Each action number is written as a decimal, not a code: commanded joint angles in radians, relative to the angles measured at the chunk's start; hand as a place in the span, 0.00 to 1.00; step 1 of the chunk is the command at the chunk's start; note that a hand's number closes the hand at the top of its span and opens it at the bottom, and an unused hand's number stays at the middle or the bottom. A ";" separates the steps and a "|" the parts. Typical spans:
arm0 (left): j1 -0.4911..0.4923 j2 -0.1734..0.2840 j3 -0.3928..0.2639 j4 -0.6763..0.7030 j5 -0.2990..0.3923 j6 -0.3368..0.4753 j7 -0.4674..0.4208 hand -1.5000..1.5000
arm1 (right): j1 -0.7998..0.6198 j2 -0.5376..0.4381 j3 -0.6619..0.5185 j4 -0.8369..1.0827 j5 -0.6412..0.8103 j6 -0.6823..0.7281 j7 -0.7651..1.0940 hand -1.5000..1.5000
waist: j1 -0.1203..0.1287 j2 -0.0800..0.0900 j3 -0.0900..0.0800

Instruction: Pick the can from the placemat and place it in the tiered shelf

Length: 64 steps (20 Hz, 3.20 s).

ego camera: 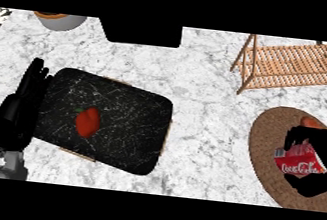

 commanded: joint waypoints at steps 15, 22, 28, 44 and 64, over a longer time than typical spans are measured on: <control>-0.050 -0.031 -0.016 -0.021 -0.032 0.017 0.050 0.50 | -0.388 -0.074 -0.374 -0.246 -0.371 0.149 0.545 1.00 | 0.021 0.006 0.002; -0.066 -0.037 -0.001 0.064 -0.036 -0.011 0.001 0.50 | -0.450 -0.144 -0.390 0.020 -0.339 -0.021 0.415 1.00 | 0.020 0.008 0.002; -0.037 -0.044 0.005 0.046 -0.037 -0.016 -0.036 0.50 | -0.558 -0.132 -0.319 0.292 -0.243 -0.224 0.309 1.00 | 0.032 0.010 0.002; -0.011 -0.060 -0.018 -0.019 -0.054 -0.036 0.023 0.50 | -0.818 -0.211 -0.264 0.937 -0.183 -0.534 -0.006 1.00 | 0.039 0.012 0.002; -0.070 -0.052 0.020 0.061 -0.056 -0.045 -0.012 0.50 | -0.987 -0.299 -0.439 1.330 -0.389 -0.488 -0.239 0.00 | 0.041 0.017 0.003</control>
